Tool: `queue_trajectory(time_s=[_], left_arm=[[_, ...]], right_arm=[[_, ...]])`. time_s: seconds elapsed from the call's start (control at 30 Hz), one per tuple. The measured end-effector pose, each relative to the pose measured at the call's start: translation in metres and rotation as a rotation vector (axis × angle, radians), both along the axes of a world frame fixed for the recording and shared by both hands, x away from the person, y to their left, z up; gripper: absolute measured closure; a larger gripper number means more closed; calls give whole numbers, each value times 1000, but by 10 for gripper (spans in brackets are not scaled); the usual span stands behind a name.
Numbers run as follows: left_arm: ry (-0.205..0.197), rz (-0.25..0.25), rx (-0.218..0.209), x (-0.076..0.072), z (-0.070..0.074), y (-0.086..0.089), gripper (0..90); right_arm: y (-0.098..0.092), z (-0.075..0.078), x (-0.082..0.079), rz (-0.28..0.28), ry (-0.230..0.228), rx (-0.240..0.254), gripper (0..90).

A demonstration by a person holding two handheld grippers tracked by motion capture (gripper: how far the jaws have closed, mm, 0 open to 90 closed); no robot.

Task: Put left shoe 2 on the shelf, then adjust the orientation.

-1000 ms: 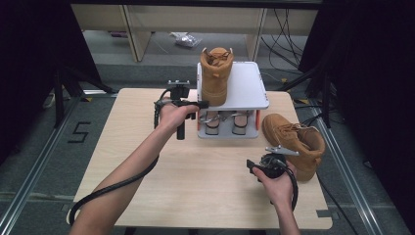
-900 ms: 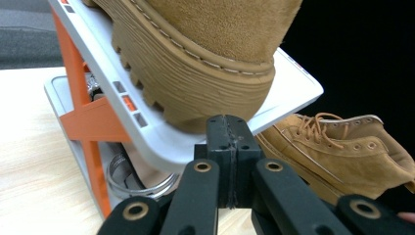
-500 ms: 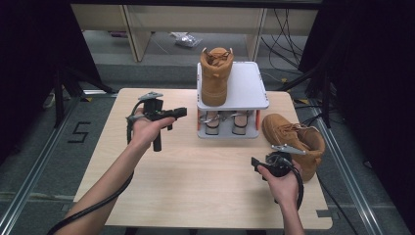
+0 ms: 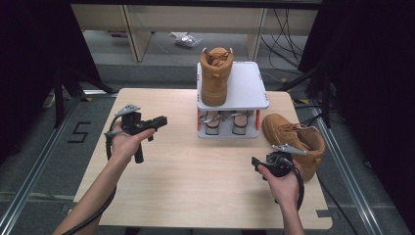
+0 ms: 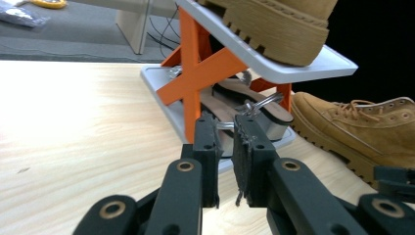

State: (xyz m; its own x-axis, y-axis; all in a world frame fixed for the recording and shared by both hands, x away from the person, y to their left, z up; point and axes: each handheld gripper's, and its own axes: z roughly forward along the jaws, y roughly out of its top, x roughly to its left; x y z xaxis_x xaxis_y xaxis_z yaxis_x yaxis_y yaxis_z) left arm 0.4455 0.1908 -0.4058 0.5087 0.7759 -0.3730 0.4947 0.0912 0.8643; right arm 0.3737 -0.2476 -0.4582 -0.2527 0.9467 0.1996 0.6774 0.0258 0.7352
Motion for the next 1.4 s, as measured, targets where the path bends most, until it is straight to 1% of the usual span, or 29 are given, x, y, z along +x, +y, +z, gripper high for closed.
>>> queue_trajectory(time_s=[0.03,0.07,0.17,0.23,0.3,0.4,0.43,0.5,0.53,0.57,0.6,0.63,0.7,0.73,0.77,0.8,0.83,0.9,0.93,0.97,1.07,1.1,1.13,1.17,1.2,1.23,1.33,1.37,1.4], left_arm=[[3,9,-1,-2,-4,3,798],[3,9,-1,-2,-4,3,799],[12,18,3,-7,-10,9,798],[11,22,4,-8,-11,11,798],[7,40,2,-12,-14,16,797],[4,47,-4,-14,-17,19,795],[0,55,0,-16,-19,21,794],[2,61,2,-18,-20,22,792],[-3,59,7,-19,-22,23,790],[-3,65,11,-21,-23,24,786],[-3,68,12,-22,-25,25,783],[-3,73,11,-24,-28,26,781],[0,82,17,-30,-34,28,779],[4,83,19,-31,-37,29,779],[9,83,14,-32,-39,30,777],[9,83,14,-32,-39,30,776],[17,88,11,-34,-44,31,774],[16,90,10,-35,-46,32,773],[15,93,14,-36,-48,32,772],[20,97,7,-38,-52,34,768],[25,93,14,-39,-55,34,767],[26,92,10,-42,-56,35,765],[26,92,10,-42,-56,35,764],[25,94,10,-43,-56,35,763],[27,93,10,-44,-56,35,763],[28,90,9,-44,-58,35,763],[32,87,8,-45,-59,35,763],[36,91,11,-45,-60,35,763],[36,91,11,-45,-60,35,763]], right_arm=[[0,1,-1,4,-2,7,389],[0,1,-1,4,-2,7,389],[-1,2,0,-2,-7,-3,388],[-1,3,0,-3,-9,5,389],[-1,6,1,-1,-16,-3,389],[-1,7,1,0,-16,-4,390],[-3,9,1,-1,-4,0,394],[-4,8,3,-3,-11,1,395],[-5,9,3,-8,0,-6,397],[-6,8,5,-1,-6,8,399],[-8,8,6,5,-12,2,401],[-10,10,6,7,1,8,408],[-12,11,7,-5,1,1,413],[-14,11,7,1,-4,-18,418],[-14,14,6,-10,10,2,425],[-14,14,6,-10,10,2,425],[-17,16,7,-3,8,10,438],[-19,18,7,8,6,12,447],[-19,19,7,-7,9,6,458],[-21,23,7,-12,19,12,480],[-24,25,8,-14,30,14,500],[-23,26,7,-28,39,24,523],[-23,26,7,-28,39,24,523],[-24,31,8,-12,58,-5,554],[-24,31,8,-12,58,-5,554],[-26,35,8,-13,79,13,585],[-28,39,8,-14,93,8,609],[-31,45,8,-24,110,15,617],[-31,45,8,-24,110,15,617]])
